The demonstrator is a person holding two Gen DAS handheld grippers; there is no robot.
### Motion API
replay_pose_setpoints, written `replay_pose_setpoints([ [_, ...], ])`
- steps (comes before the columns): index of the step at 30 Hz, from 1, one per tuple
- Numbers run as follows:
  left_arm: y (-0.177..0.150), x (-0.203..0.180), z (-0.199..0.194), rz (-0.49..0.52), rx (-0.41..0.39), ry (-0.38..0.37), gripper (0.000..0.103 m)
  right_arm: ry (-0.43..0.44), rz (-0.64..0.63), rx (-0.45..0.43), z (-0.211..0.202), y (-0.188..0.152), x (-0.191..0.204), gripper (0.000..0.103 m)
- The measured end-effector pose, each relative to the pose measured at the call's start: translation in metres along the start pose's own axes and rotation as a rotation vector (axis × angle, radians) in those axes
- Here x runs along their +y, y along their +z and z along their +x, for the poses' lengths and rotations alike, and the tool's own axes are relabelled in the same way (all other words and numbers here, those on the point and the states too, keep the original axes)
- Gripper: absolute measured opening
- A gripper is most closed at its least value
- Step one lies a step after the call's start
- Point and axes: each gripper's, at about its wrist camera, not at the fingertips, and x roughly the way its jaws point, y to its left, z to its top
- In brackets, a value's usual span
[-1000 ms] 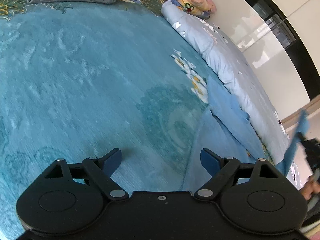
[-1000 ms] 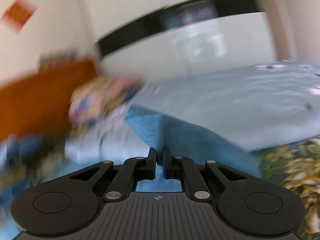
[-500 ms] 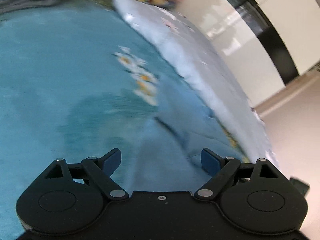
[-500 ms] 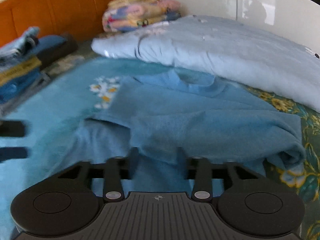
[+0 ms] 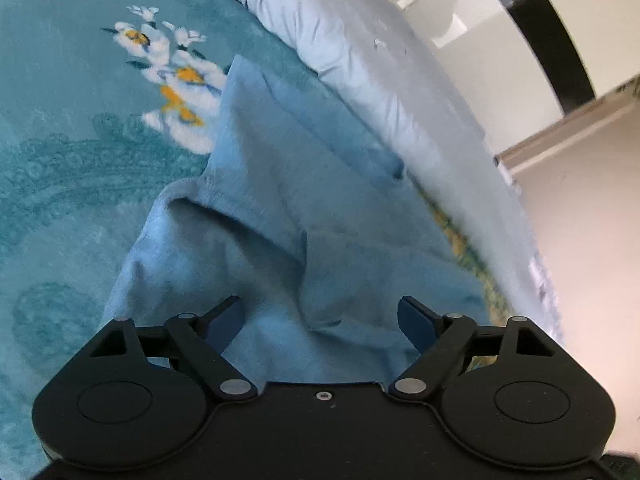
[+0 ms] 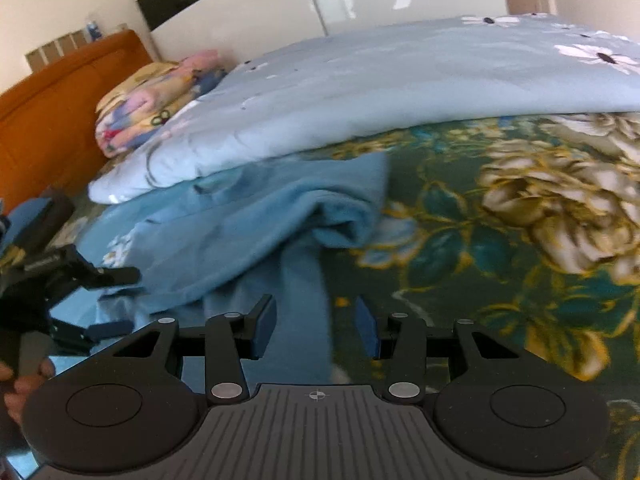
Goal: Fold clothes
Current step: 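Grasp the folded shirt edge with the left gripper, straighten it, release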
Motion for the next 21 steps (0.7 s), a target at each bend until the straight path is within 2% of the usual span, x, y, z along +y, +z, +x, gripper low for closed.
replay_pose_setpoints([
  [2,0.004,0.006,0.003,-0.061,-0.016,-0.044,0.082,0.001,0.024,0.006,0.001,-0.001,-0.004,0.04],
  [4,0.01,0.009,0.006,-0.074,-0.028,-0.059,0.081,0.012,0.053,0.017,0.004,-0.003,-0.006,0.04],
  [6,0.015,0.01,0.004,-0.084,-0.039,-0.064,0.075,0.025,0.062,0.023,0.005,-0.004,-0.004,0.04],
  [8,0.015,0.009,0.001,-0.077,-0.055,-0.119,0.069,0.035,0.047,0.029,0.005,-0.007,-0.001,0.04],
  [11,0.015,0.009,0.009,-0.057,-0.036,-0.099,0.064,0.031,0.041,0.036,0.008,-0.009,0.001,0.04],
  [12,0.015,0.009,0.012,-0.05,-0.028,-0.09,0.057,0.034,0.051,0.039,0.009,-0.01,0.001,0.04],
  [13,0.015,0.009,0.015,-0.043,-0.02,-0.081,0.054,0.04,0.054,0.043,0.01,-0.01,0.002,0.04],
  [16,0.01,0.008,0.019,-0.033,0.011,-0.126,0.03,0.04,0.034,0.048,0.01,-0.012,0.005,0.04],
  [18,0.006,0.004,0.022,-0.009,0.05,-0.145,0.004,0.028,0.033,0.05,0.011,-0.012,0.004,0.04],
  [19,0.005,-0.001,0.021,0.016,0.044,-0.139,0.0,0.025,0.043,0.053,0.012,-0.012,0.003,0.04],
  [21,0.005,-0.012,0.015,0.066,0.005,-0.132,0.0,0.021,0.069,0.053,0.013,-0.012,0.0,0.04],
])
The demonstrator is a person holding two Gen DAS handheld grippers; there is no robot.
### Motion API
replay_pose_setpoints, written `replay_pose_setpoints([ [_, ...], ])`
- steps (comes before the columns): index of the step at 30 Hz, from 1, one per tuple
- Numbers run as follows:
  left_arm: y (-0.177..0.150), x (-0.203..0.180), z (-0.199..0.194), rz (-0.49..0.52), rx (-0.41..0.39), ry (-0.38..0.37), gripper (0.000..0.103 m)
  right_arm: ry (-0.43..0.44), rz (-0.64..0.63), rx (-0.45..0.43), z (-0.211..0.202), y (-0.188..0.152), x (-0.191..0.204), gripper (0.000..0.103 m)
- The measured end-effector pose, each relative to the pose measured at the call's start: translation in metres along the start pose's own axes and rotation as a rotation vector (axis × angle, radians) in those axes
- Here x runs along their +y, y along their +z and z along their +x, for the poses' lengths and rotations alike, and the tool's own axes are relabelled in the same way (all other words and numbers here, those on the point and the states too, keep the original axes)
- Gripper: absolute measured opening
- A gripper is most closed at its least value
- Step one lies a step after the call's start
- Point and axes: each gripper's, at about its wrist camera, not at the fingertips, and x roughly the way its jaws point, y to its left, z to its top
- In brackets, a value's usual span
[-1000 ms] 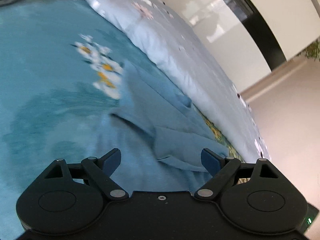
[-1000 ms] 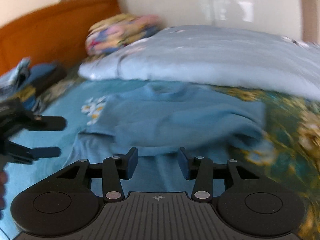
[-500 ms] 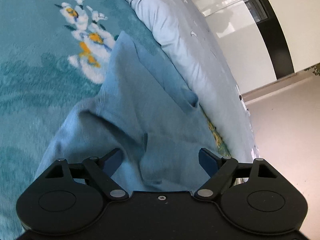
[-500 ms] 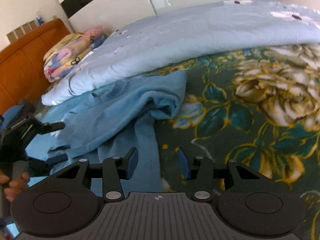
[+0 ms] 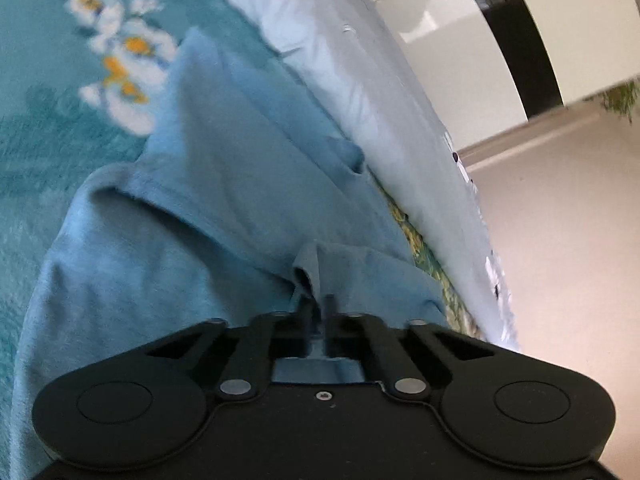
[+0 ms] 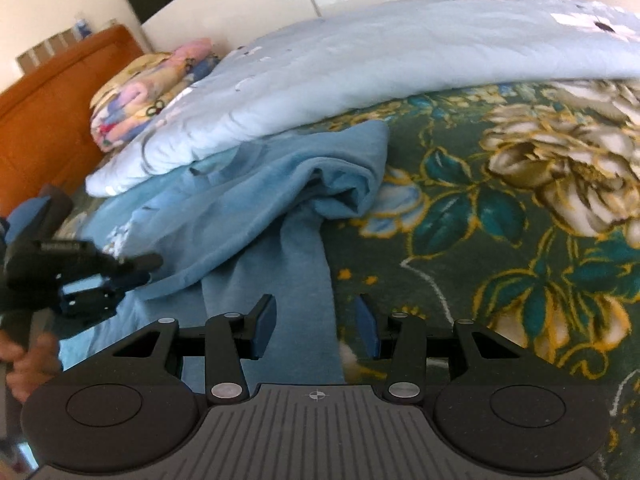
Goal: Fold clothes
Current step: 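Grasp the folded shirt edge with the left gripper, straighten it, release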
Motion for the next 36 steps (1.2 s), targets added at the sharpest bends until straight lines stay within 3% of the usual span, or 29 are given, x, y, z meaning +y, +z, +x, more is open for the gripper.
replay_pose_setpoints([
  [5,0.031,-0.031,-0.038,0.102,-0.165,-0.038,0.0,-0.022,-0.039,-0.043,-0.005,0.006,0.002,0.04],
  [10,0.07,-0.029,-0.068,0.174,-0.259,0.076,0.0,-0.07,-0.065,-0.077,0.011,0.024,0.007,0.04],
  [16,0.085,0.027,-0.049,0.07,-0.2,0.236,0.0,-0.098,-0.121,-0.057,0.036,0.038,0.022,0.04],
  [19,0.076,0.051,-0.055,-0.025,-0.199,0.237,0.0,-0.087,-0.15,-0.057,0.039,0.041,0.03,0.04],
  [22,0.069,0.062,-0.066,-0.057,-0.176,0.18,0.004,-0.103,-0.153,-0.054,0.039,0.041,0.029,0.041],
  [26,0.057,0.051,-0.076,0.017,-0.162,0.185,0.033,-0.108,-0.129,-0.052,0.034,0.038,0.025,0.041],
  [28,0.048,0.045,-0.081,0.039,-0.15,0.193,0.034,-0.103,-0.127,-0.061,0.03,0.037,0.023,0.041],
  [30,0.039,0.042,-0.083,0.07,-0.149,0.2,0.042,-0.09,-0.13,-0.076,0.026,0.038,0.022,0.041],
  [33,0.034,0.031,-0.079,0.126,-0.148,0.244,0.042,-0.077,-0.12,-0.117,0.024,0.051,0.023,0.041],
  [36,0.033,0.021,-0.076,0.133,-0.168,0.222,0.042,0.0,-0.108,-0.174,0.024,0.074,0.032,0.041],
])
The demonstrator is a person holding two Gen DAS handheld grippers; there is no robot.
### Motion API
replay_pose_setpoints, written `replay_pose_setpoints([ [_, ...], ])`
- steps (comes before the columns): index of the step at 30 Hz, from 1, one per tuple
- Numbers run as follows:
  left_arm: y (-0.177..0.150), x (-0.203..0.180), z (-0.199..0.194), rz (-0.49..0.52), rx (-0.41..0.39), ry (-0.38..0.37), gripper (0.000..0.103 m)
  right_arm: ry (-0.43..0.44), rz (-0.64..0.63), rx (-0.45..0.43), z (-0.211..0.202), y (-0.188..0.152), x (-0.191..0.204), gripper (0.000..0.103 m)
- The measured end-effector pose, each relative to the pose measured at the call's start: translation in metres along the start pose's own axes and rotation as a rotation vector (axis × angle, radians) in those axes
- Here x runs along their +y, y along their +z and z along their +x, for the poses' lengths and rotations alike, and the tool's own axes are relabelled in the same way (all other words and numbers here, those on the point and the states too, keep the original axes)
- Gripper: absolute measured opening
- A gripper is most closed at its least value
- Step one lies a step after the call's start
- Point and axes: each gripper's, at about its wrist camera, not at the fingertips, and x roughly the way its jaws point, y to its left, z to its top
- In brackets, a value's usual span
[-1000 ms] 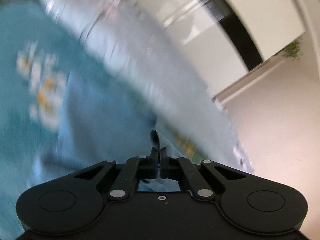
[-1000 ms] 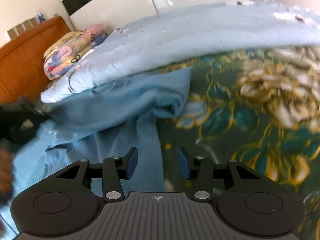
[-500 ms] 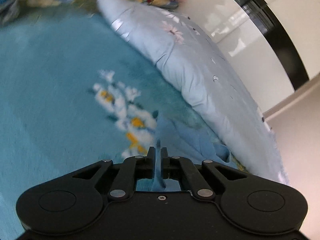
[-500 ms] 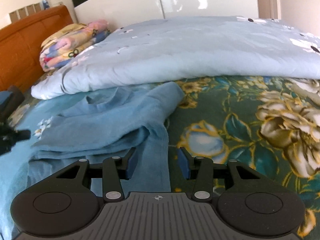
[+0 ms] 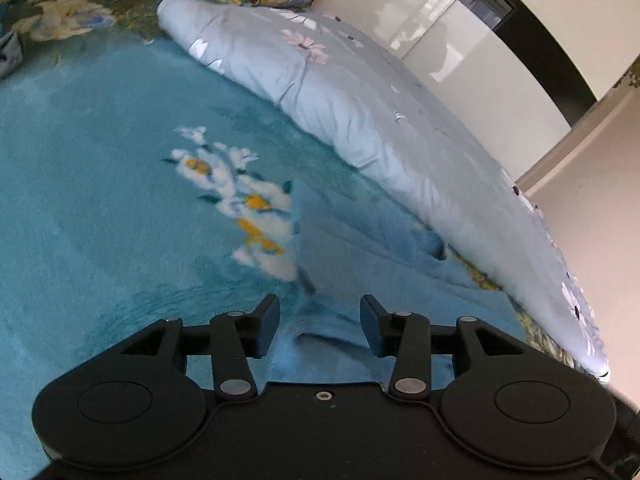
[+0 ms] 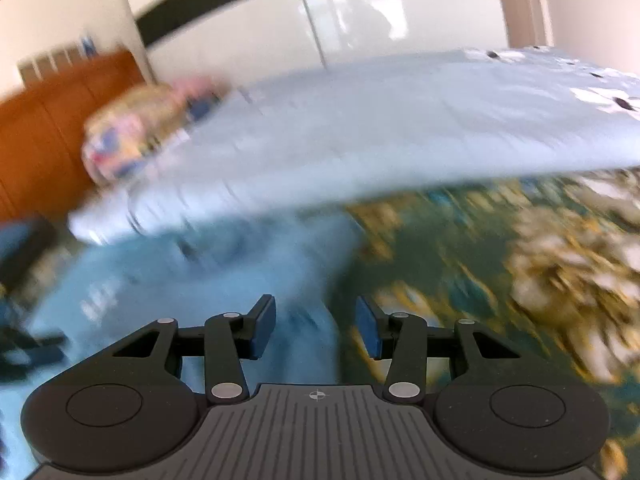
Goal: Fold clothes
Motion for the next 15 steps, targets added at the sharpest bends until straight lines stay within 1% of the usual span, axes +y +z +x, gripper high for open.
replay_pose_setpoints([
  [2,0.001,-0.008,0.004,0.0,-0.016,-0.035,0.042,0.038,-0.029,0.003,0.009,0.015,0.012,0.041],
  [3,0.001,-0.013,0.008,0.011,-0.009,-0.048,0.042,0.06,-0.039,0.016,0.014,0.021,0.017,0.038],
  [4,0.001,-0.017,0.012,0.026,0.0,-0.045,0.042,0.071,-0.047,0.03,0.021,0.025,0.022,0.028],
  [6,0.001,-0.024,0.024,0.058,0.021,-0.034,0.042,0.051,-0.059,0.052,0.035,0.032,0.027,0.026],
  [8,0.001,-0.025,0.036,0.065,0.047,-0.017,0.042,0.02,-0.05,0.101,0.053,0.036,0.023,0.019],
  [9,0.0,-0.025,0.042,0.067,0.06,-0.008,0.042,0.011,-0.036,0.128,0.059,0.036,0.02,0.019],
  [11,0.0,-0.021,0.052,0.057,0.082,0.008,0.042,-0.027,-0.026,0.168,0.068,0.032,0.014,0.014],
  [13,-0.002,-0.016,0.058,0.041,0.099,0.016,0.042,-0.069,-0.028,0.193,0.071,0.024,0.007,0.013],
  [15,-0.004,-0.015,0.06,0.048,0.106,0.015,0.042,-0.077,-0.006,0.217,0.073,0.014,-0.003,0.013],
])
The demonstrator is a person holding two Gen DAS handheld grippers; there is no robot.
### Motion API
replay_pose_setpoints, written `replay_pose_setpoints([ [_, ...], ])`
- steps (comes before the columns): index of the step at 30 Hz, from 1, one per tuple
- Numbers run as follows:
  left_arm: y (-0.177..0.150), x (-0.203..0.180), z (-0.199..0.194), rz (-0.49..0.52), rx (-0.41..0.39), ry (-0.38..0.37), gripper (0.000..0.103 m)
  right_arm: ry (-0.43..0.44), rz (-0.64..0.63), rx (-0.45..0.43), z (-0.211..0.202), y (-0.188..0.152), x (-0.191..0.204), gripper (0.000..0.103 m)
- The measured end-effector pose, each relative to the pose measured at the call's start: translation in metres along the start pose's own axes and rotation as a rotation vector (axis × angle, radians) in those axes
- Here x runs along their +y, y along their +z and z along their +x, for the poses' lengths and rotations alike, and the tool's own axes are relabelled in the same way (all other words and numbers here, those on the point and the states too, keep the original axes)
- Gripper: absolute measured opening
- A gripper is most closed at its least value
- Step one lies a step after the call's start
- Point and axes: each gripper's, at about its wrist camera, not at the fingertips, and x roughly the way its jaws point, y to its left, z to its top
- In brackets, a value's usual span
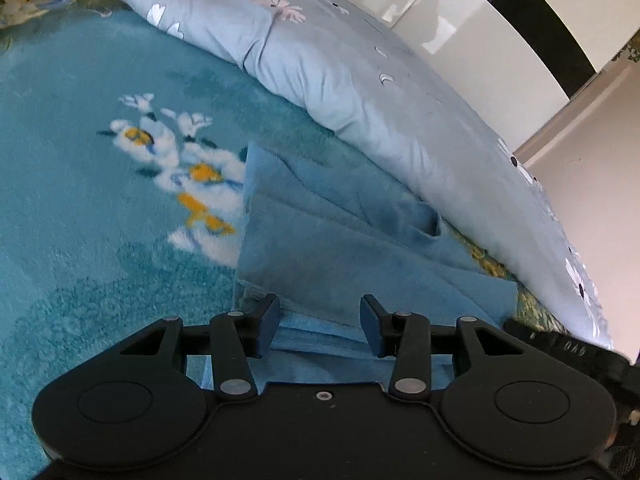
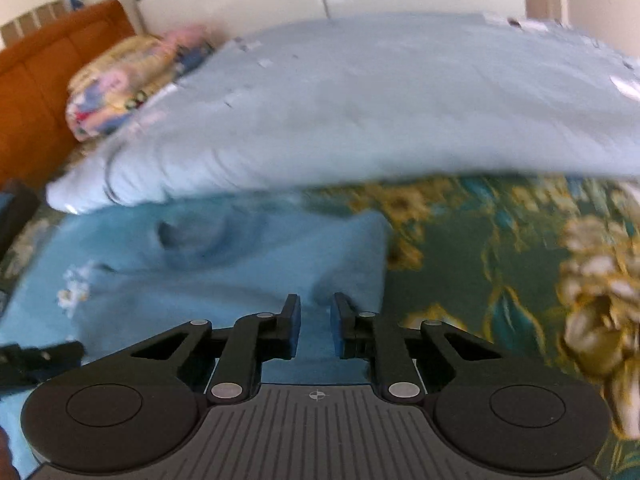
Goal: Fold clothes
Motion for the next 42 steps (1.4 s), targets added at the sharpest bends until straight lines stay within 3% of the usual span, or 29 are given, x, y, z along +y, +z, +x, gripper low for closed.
replay_pose_setpoints([
  [8,-0.001,-0.01,-0.001,0.044,0.028,0.037,0.043,-0.028,0.015,0.019,0.009,-0.007,-0.005,0.013],
  [11,-0.003,-0.01,-0.031,0.034,-0.006,0.015,0.043,0.032,0.052,-0.021,-0.012,-0.003,-0.007,0.015],
  [14,-0.007,-0.01,-0.063,0.022,-0.041,-0.007,0.051,0.08,0.029,-0.048,-0.046,-0.01,-0.006,0.02],
  [16,-0.022,-0.003,-0.092,-0.002,-0.066,-0.03,0.055,0.101,0.019,-0.039,-0.066,-0.024,-0.011,0.027],
  [20,-0.06,0.016,-0.138,-0.061,-0.095,-0.032,0.056,0.11,0.017,0.016,-0.102,-0.072,-0.027,0.028],
  [25,-0.116,0.029,-0.171,-0.071,-0.073,-0.004,0.056,0.127,0.111,0.103,-0.141,-0.129,-0.047,0.029],
  [29,-0.154,0.038,-0.187,-0.094,-0.041,-0.014,0.056,0.142,0.117,0.101,-0.177,-0.162,-0.05,0.038],
  [35,-0.176,0.047,-0.199,-0.121,-0.016,-0.012,0.064,0.14,0.172,0.076,-0.204,-0.192,-0.062,0.039],
  [38,-0.181,0.05,-0.201,-0.137,-0.013,-0.053,0.065,0.13,0.218,0.074,-0.206,-0.202,-0.073,0.039],
  [42,-0.187,0.051,-0.2,-0.124,-0.007,-0.048,0.065,0.115,0.297,0.075,-0.202,-0.214,-0.087,0.039],
])
